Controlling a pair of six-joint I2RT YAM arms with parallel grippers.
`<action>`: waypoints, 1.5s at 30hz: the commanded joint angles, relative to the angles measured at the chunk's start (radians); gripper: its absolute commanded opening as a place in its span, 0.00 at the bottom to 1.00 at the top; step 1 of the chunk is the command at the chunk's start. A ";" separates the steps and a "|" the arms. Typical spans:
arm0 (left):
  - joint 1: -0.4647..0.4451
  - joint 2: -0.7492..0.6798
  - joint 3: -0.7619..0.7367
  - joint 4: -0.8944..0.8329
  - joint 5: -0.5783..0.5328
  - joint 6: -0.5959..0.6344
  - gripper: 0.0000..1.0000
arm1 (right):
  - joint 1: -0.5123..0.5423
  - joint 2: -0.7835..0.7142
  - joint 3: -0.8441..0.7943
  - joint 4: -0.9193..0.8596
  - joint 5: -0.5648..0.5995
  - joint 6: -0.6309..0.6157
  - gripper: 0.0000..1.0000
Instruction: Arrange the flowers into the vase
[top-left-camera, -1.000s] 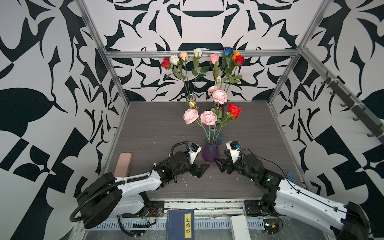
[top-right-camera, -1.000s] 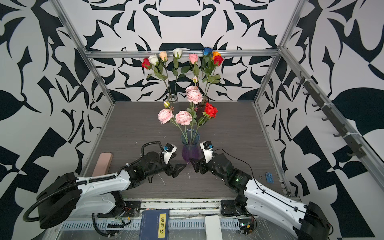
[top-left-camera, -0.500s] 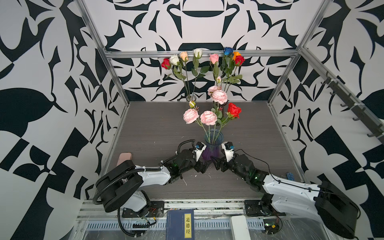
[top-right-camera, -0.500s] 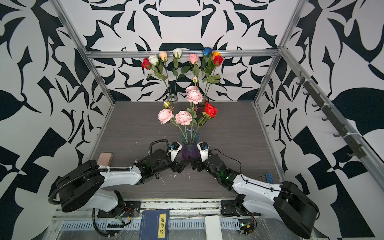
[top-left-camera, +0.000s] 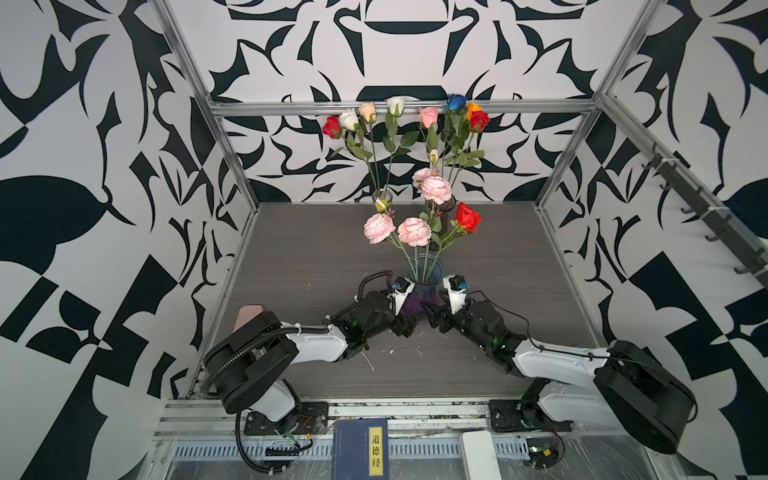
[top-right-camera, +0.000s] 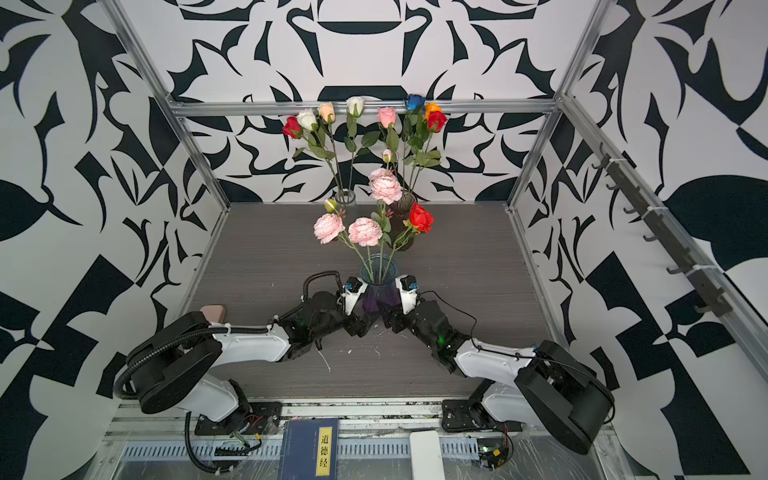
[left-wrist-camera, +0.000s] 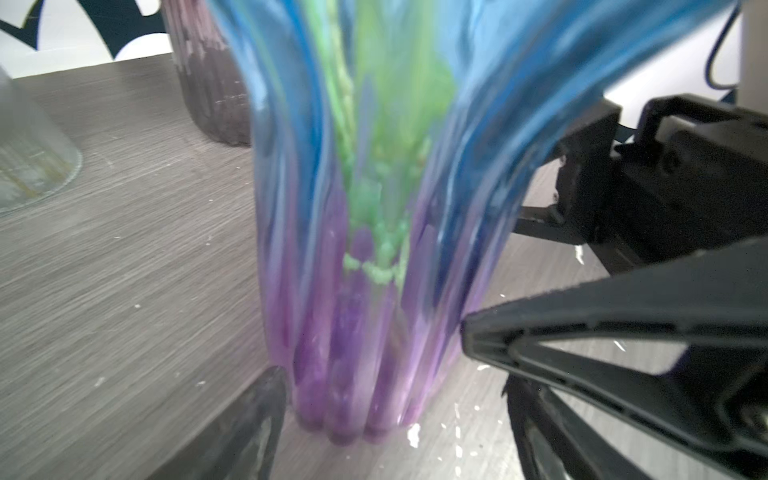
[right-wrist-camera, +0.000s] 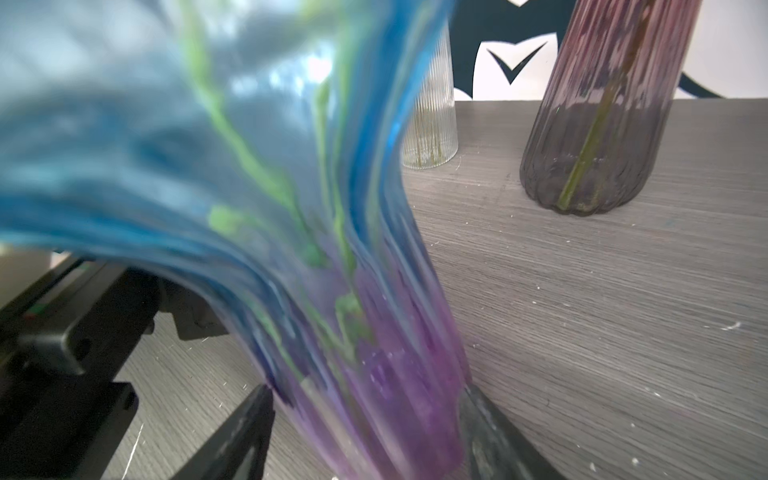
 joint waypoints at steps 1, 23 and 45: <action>0.025 0.015 0.046 0.051 0.006 -0.008 0.86 | -0.011 0.037 0.050 0.064 -0.054 0.008 0.73; 0.166 0.118 0.117 0.077 0.082 -0.051 0.83 | -0.097 0.391 0.255 0.235 -0.211 0.115 0.70; 0.198 -0.390 -0.008 -0.199 0.010 -0.020 0.98 | -0.128 -0.180 0.129 -0.185 -0.093 -0.073 0.93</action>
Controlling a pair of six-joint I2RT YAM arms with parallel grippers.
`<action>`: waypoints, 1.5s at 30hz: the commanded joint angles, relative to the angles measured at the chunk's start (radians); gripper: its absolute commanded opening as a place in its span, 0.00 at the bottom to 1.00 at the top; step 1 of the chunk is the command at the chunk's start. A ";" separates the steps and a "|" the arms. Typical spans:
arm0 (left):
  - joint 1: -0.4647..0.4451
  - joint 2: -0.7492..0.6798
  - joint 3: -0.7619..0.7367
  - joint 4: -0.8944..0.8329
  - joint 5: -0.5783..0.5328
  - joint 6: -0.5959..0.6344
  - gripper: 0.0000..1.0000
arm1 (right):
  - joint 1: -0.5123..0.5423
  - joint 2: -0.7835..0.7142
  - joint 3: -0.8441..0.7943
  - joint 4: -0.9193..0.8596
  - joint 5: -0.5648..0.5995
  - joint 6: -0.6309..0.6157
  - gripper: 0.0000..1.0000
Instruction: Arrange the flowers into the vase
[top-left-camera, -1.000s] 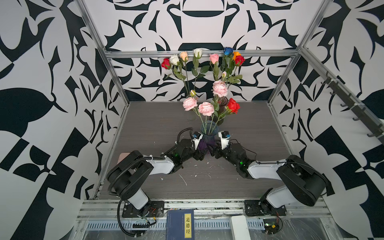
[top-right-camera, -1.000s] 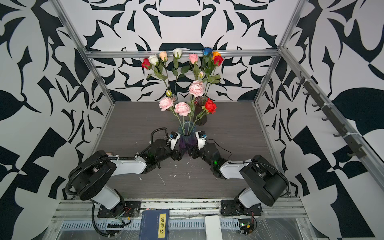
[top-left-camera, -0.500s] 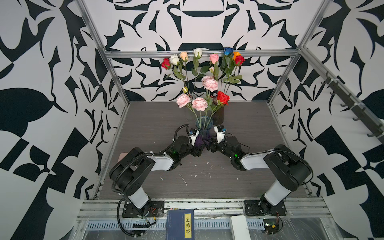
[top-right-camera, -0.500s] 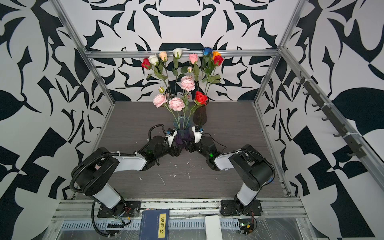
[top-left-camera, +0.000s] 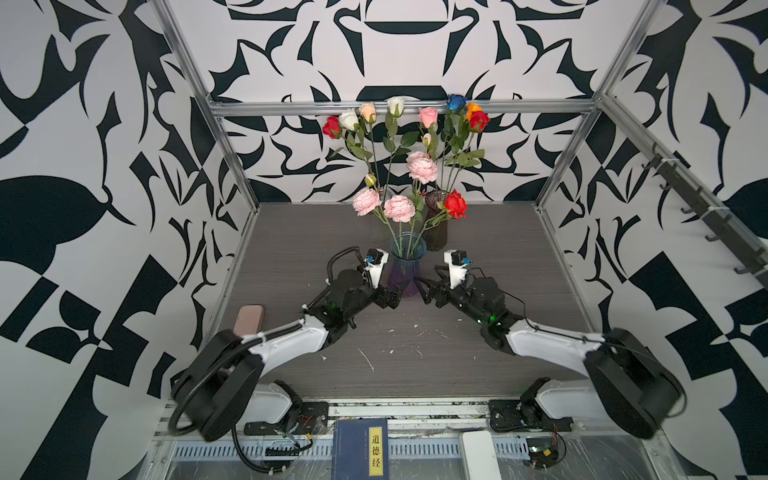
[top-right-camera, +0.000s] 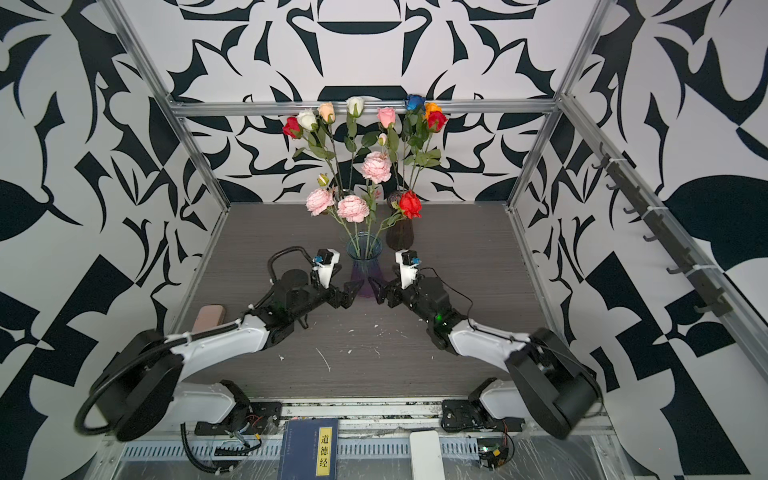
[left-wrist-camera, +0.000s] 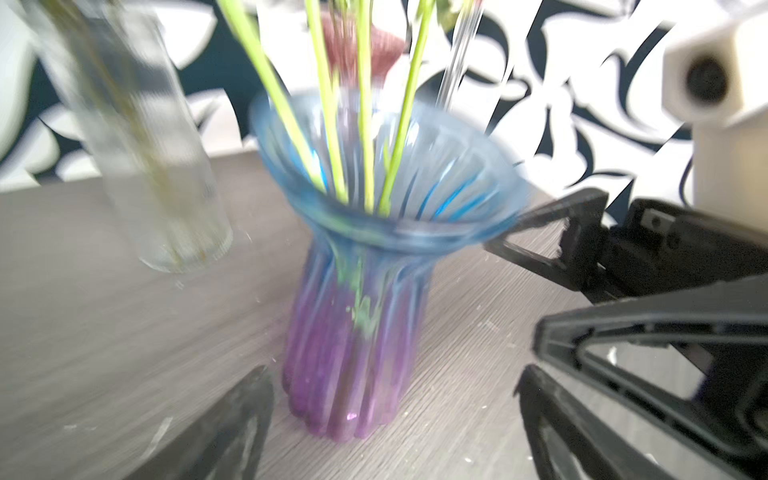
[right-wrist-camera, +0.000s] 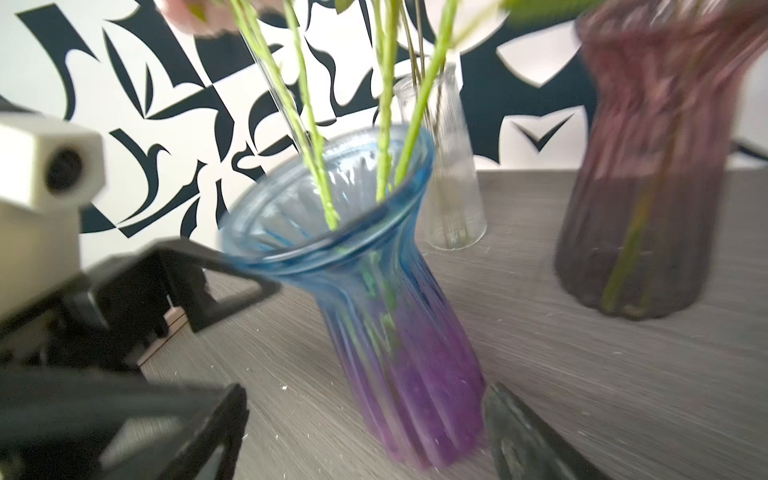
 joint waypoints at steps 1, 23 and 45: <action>0.010 -0.165 -0.043 -0.119 -0.064 0.014 1.00 | -0.012 -0.207 -0.017 -0.233 0.082 -0.120 0.93; 0.051 -0.302 -0.145 -0.357 -0.854 0.209 1.00 | -0.025 -0.660 -0.340 -0.247 0.751 -0.567 0.98; 0.199 0.054 -0.284 0.267 -0.893 0.302 0.99 | -0.391 0.406 -0.270 0.634 0.476 -0.412 0.99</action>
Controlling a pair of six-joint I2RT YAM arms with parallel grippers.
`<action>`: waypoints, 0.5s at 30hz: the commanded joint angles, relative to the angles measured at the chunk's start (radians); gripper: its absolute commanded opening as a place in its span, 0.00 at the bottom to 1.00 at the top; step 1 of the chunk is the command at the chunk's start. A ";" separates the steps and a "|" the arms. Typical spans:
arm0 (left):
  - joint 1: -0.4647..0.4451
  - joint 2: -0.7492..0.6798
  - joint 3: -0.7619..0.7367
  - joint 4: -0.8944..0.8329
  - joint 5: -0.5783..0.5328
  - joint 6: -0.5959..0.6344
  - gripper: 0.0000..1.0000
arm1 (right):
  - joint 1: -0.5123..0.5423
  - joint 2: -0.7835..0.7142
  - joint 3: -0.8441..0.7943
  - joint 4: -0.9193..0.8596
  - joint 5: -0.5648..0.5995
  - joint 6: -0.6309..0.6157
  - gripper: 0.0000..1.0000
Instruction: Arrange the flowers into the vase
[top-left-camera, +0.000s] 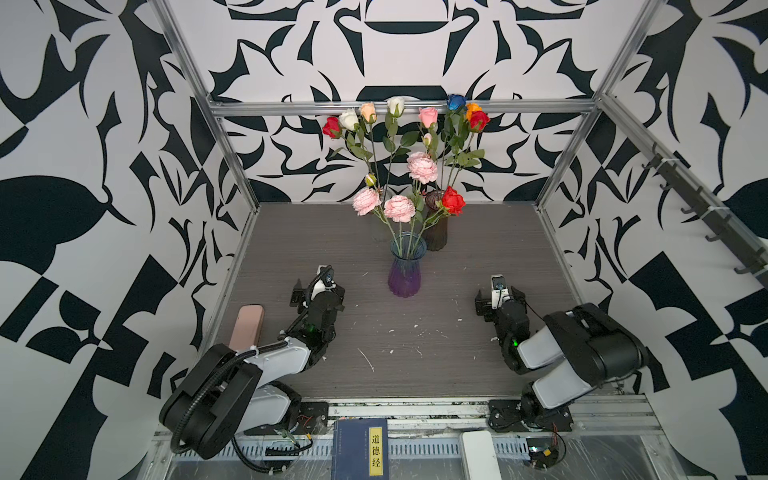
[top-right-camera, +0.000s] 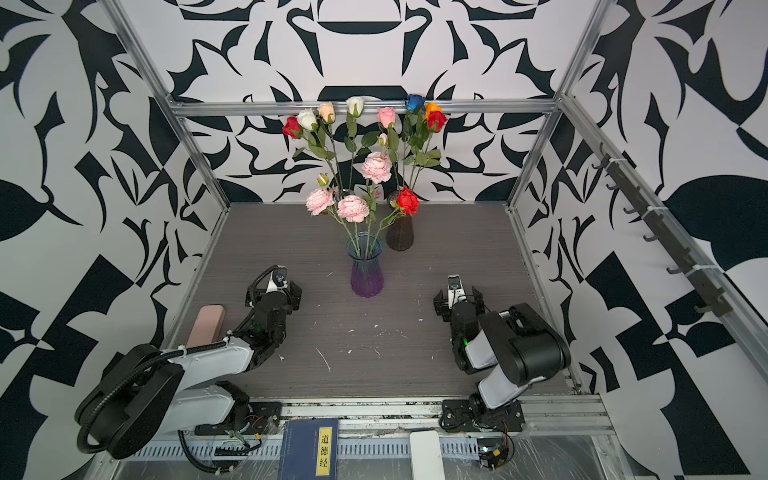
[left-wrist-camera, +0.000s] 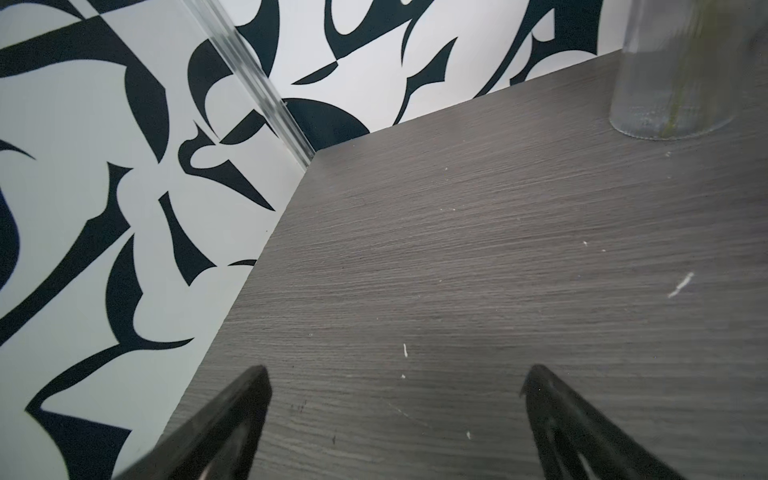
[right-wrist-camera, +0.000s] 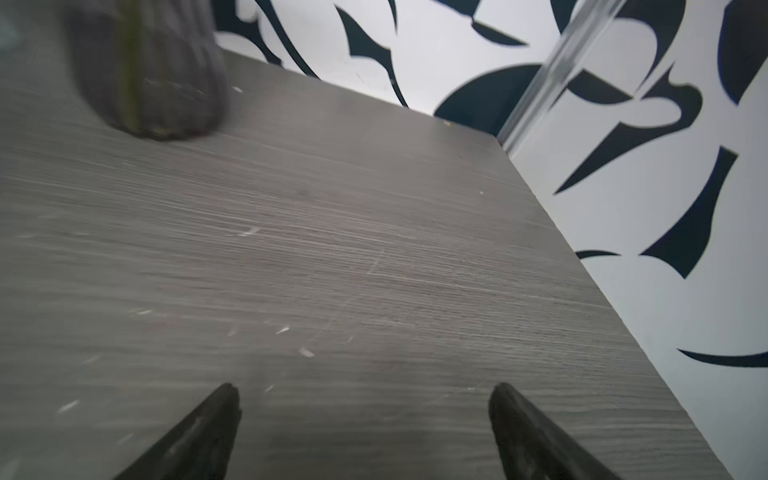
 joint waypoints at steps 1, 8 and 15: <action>0.035 0.030 0.007 0.119 -0.007 -0.010 0.99 | -0.019 -0.018 0.054 0.063 -0.001 0.055 0.99; 0.112 0.140 0.050 0.220 0.055 -0.012 0.99 | -0.086 -0.060 0.100 -0.080 -0.029 0.129 0.99; 0.179 0.246 0.048 0.351 0.095 0.008 0.99 | -0.163 -0.079 0.096 -0.110 -0.039 0.223 0.99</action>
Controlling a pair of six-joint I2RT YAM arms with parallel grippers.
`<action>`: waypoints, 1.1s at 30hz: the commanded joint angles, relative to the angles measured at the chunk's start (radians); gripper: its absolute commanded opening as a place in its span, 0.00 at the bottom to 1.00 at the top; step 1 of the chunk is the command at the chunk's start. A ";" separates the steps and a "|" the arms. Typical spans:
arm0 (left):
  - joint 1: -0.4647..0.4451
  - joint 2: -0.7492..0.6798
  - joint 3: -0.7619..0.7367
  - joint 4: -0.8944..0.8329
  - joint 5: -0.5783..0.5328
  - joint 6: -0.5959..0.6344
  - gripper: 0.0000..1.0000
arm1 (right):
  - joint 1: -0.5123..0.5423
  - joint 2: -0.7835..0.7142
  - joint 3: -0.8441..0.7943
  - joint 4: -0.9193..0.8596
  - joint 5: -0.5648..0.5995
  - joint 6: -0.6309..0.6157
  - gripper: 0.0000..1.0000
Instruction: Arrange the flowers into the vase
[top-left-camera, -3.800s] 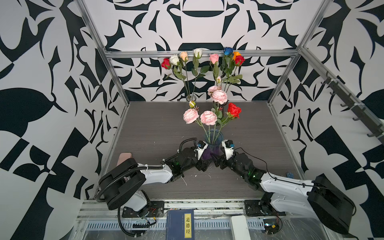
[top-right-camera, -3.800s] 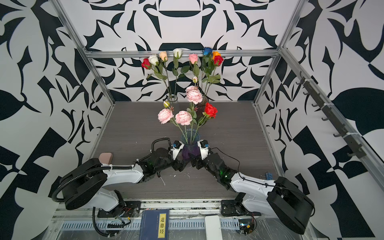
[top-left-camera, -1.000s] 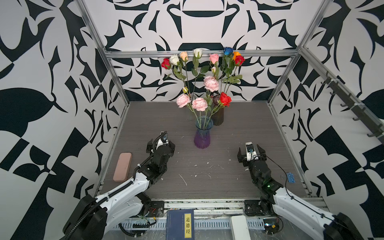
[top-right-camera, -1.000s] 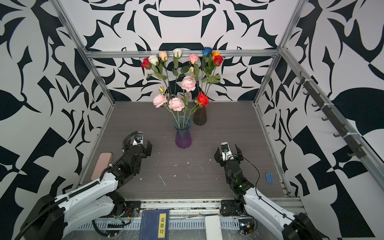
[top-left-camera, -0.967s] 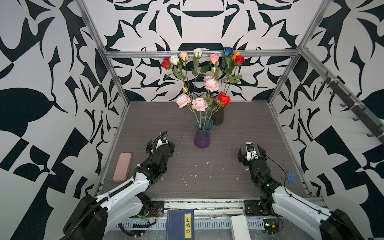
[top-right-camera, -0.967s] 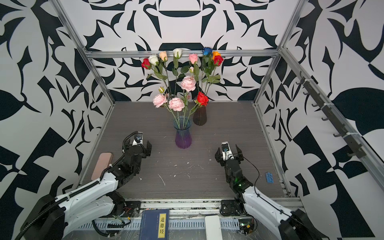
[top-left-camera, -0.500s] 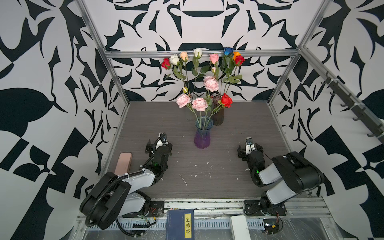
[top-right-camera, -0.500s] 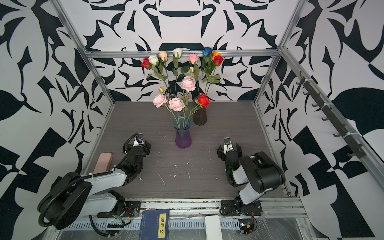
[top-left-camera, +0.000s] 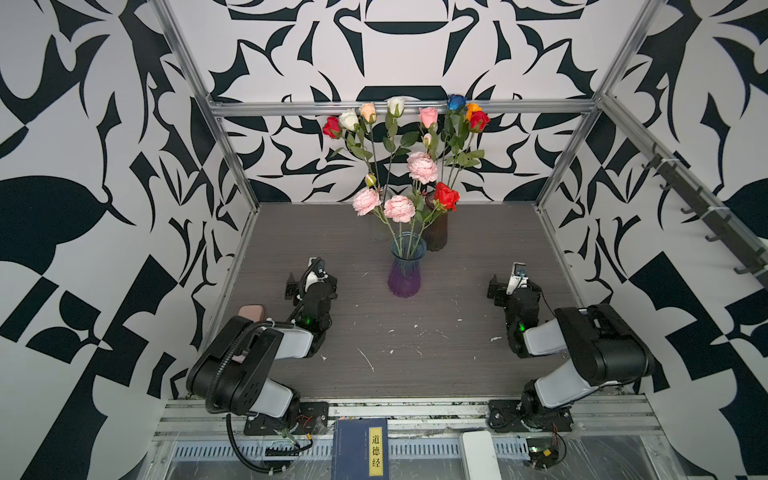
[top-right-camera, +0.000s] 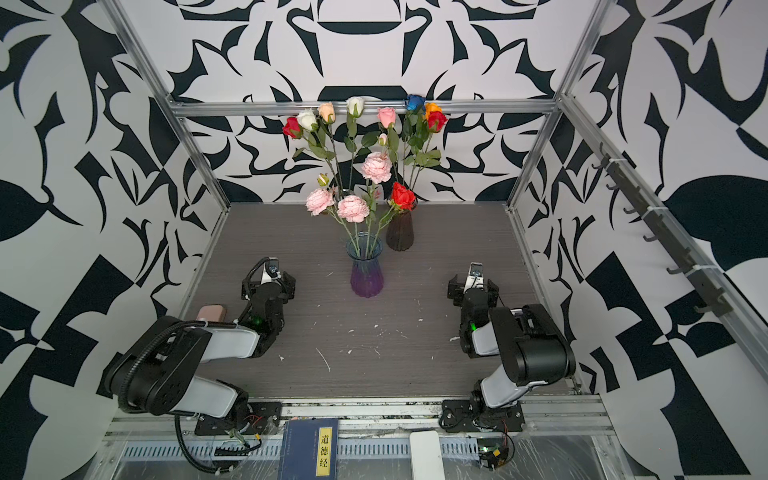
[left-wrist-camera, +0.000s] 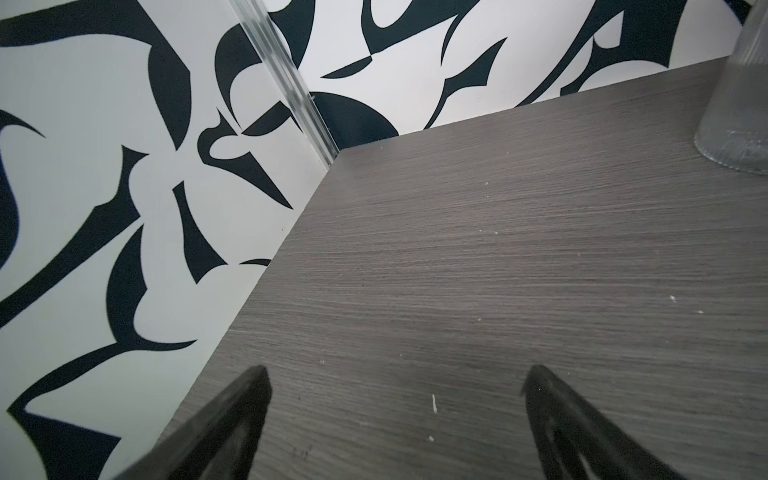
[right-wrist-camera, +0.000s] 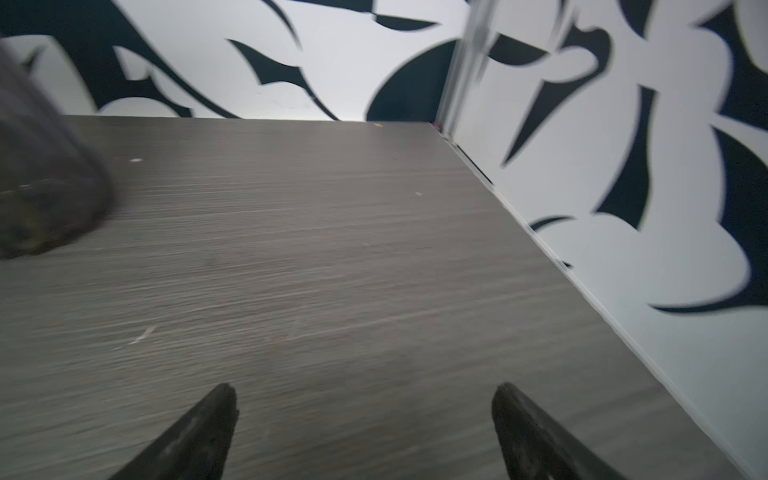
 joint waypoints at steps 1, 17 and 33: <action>0.078 0.070 0.001 0.178 0.043 -0.027 0.99 | 0.000 -0.021 0.010 0.009 -0.007 0.050 0.99; 0.282 0.064 0.038 -0.012 0.495 -0.149 0.99 | 0.000 -0.019 0.001 0.026 0.031 0.066 1.00; 0.342 0.072 0.041 -0.004 0.605 -0.183 0.99 | 0.052 -0.022 0.056 -0.073 -0.223 -0.089 1.00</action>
